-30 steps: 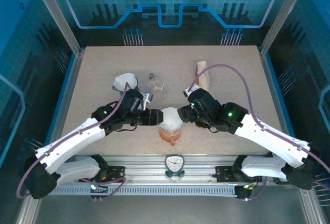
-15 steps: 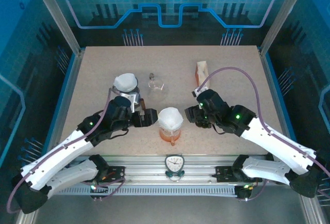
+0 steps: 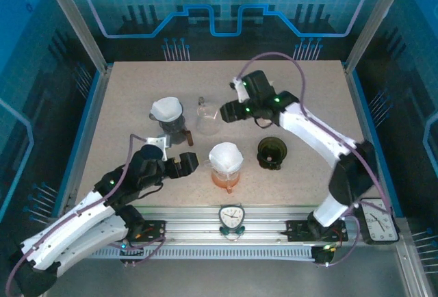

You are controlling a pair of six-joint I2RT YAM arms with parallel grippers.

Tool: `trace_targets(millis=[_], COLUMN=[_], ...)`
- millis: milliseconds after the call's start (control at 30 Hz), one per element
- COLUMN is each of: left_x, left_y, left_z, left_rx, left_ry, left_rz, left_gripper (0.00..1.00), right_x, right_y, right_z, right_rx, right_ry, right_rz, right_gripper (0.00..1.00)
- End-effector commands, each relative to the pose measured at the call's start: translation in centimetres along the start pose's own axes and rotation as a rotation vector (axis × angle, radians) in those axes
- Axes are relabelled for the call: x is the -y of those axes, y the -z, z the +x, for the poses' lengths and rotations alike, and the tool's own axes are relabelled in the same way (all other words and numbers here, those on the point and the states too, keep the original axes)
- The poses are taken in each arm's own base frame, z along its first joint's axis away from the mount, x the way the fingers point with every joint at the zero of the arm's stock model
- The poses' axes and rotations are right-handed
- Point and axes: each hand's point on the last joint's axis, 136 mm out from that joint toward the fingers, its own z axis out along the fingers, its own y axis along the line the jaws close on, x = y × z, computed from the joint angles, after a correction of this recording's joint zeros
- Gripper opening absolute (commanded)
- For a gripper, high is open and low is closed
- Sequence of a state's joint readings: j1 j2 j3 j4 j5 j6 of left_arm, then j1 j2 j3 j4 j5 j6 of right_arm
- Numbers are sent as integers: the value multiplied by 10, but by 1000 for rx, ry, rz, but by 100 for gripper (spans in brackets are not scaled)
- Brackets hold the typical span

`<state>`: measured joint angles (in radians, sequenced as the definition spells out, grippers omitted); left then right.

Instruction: Place the coffee filter in the dripper

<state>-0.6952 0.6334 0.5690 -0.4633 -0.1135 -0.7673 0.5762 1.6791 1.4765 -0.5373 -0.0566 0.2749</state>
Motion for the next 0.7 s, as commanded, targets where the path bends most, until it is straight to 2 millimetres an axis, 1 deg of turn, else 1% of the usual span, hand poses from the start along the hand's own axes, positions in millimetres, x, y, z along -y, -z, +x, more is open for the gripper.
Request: trace_targets(millis=[0,67,167,233,333,433,533,667], left_x=[-14,-18,-24,-29,-33,-37,-36,-36], left_y=[-2,-3,-3,-4,-6,-8,-8,-8], left_z=[1,6,11,16,20,22,21,20], left_rx=[36,31,23,15,11,14,20,22], left_ry=[67,77,80,90,94,93,86,83], left_rz=[-17,-19,-31,-39,-31,-42,-38,-34], left_gripper=[99,99,99,99,99,99,99,99], right_x=[-6,1,5,6,7,14,19,17], right_y=[-38,-59,-88,-104,-122,-134,-141,-145], right_z=[-15,-23,-30,-31,-29,-25,-21,-13], right_rx=[-31,-48,-80,-109,-143,-173,-188,-205], right_ry=[26,20,33,40,60,75,80,95], right_rz=[-97,-89,-86,-83,-65,-21,8,22], right_gripper=[72,71,67,64,62,59,54,42])
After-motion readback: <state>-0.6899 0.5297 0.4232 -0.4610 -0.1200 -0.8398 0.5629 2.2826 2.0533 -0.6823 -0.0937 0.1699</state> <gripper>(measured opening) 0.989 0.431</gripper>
